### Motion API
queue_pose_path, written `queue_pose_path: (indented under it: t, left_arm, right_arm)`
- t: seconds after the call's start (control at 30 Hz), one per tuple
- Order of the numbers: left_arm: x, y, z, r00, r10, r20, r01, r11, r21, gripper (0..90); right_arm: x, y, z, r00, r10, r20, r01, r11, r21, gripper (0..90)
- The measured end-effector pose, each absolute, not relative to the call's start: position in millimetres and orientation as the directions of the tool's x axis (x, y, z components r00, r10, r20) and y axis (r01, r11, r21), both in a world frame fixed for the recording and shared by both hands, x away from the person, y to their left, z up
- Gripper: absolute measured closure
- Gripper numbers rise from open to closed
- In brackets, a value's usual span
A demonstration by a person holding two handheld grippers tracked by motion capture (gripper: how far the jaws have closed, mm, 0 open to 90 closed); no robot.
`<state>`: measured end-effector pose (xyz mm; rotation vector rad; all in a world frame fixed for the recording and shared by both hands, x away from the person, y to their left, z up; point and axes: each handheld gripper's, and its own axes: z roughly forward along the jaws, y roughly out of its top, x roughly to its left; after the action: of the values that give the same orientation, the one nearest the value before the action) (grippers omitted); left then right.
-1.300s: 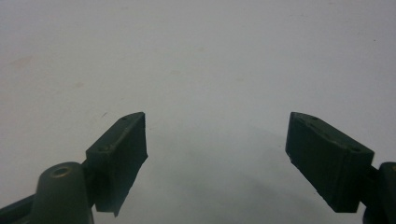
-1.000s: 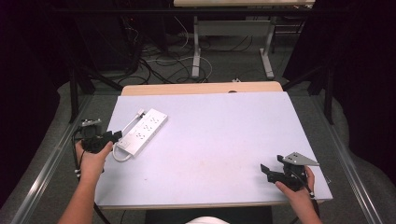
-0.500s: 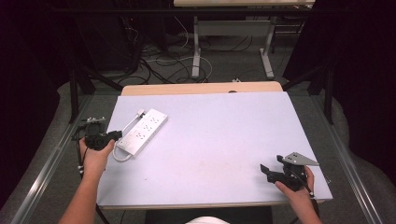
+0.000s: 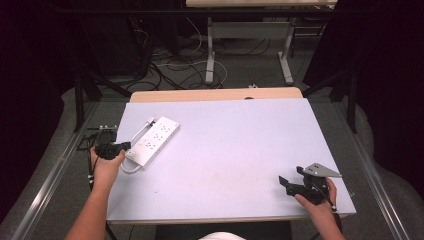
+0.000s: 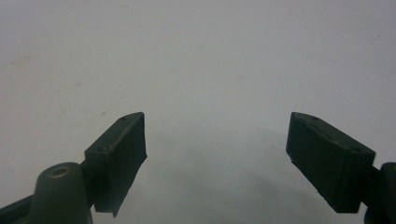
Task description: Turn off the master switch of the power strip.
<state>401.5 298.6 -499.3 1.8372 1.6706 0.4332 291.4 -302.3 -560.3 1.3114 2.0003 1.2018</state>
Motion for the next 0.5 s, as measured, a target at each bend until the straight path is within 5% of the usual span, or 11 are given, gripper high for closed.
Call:
queue_pose_path:
  t: [0.5]
  left_arm:
    - [408.1, 292.9, -507.6, 0.147, 0.98, -0.135, 0.821, -0.045, 0.57, 90.0]
  right_arm:
    - [291.3, -302.5, -560.3, -0.443, 0.893, 0.082, 0.492, 0.166, 0.855, 19.2]
